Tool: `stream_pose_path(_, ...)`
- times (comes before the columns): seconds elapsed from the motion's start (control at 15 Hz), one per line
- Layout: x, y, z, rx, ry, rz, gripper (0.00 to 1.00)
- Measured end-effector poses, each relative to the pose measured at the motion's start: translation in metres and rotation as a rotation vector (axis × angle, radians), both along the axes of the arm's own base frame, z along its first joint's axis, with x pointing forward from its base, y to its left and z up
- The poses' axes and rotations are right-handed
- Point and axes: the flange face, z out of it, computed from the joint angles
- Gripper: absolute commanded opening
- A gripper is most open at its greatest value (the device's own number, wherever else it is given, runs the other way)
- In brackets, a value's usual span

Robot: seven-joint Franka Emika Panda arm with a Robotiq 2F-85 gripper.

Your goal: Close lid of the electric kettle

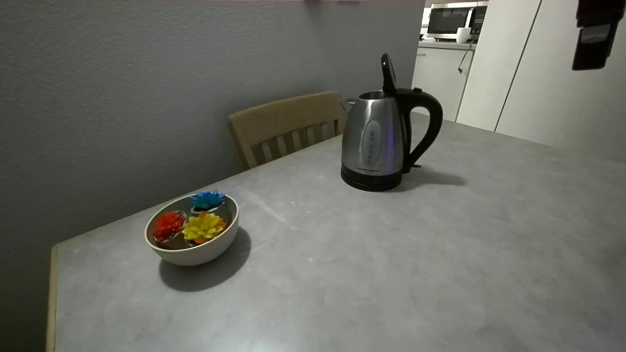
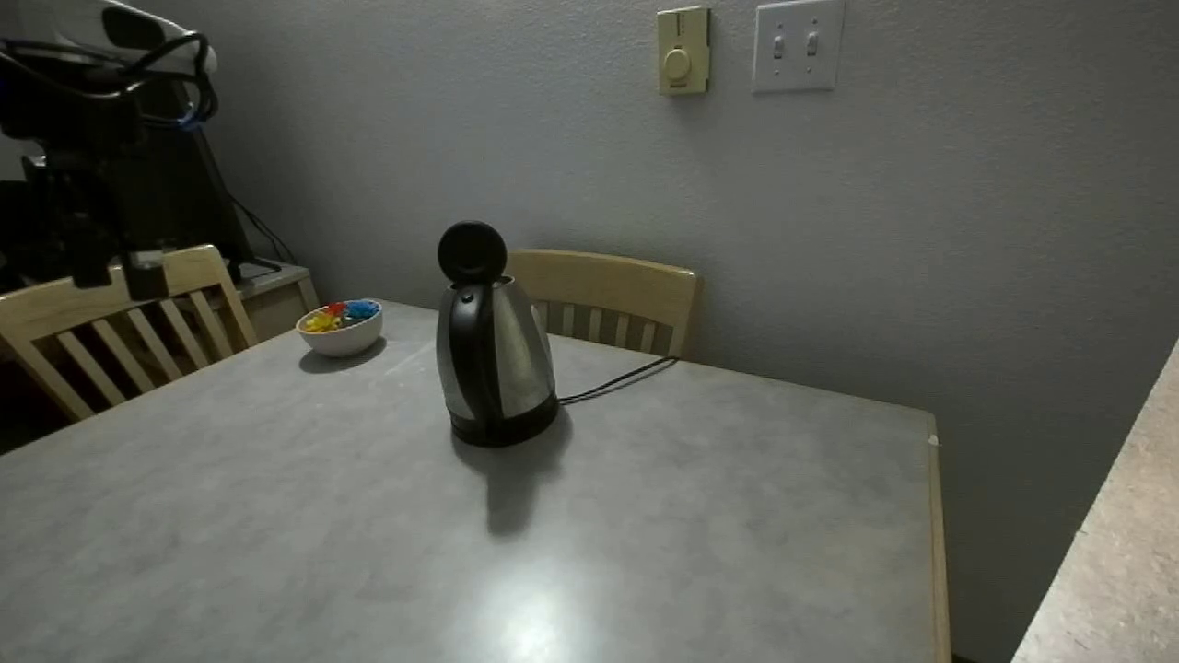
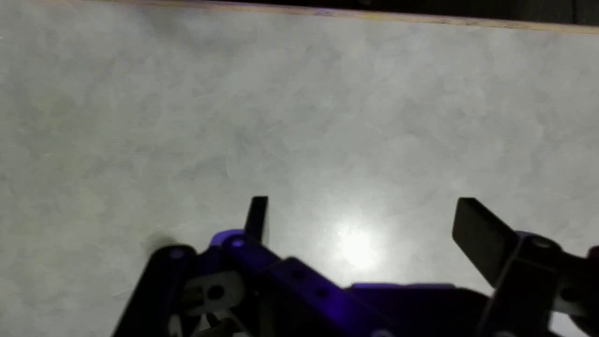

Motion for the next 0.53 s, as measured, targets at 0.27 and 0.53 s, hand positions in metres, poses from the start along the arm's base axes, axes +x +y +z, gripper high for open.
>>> stream_pose_path(0.27, 0.012, -0.001, 0.003, 0.012, -0.102, -0.005, 1.00)
stream_pose_path(0.53, 0.037, -0.005, 0.012, 0.034, -0.296, -0.018, 1.00)
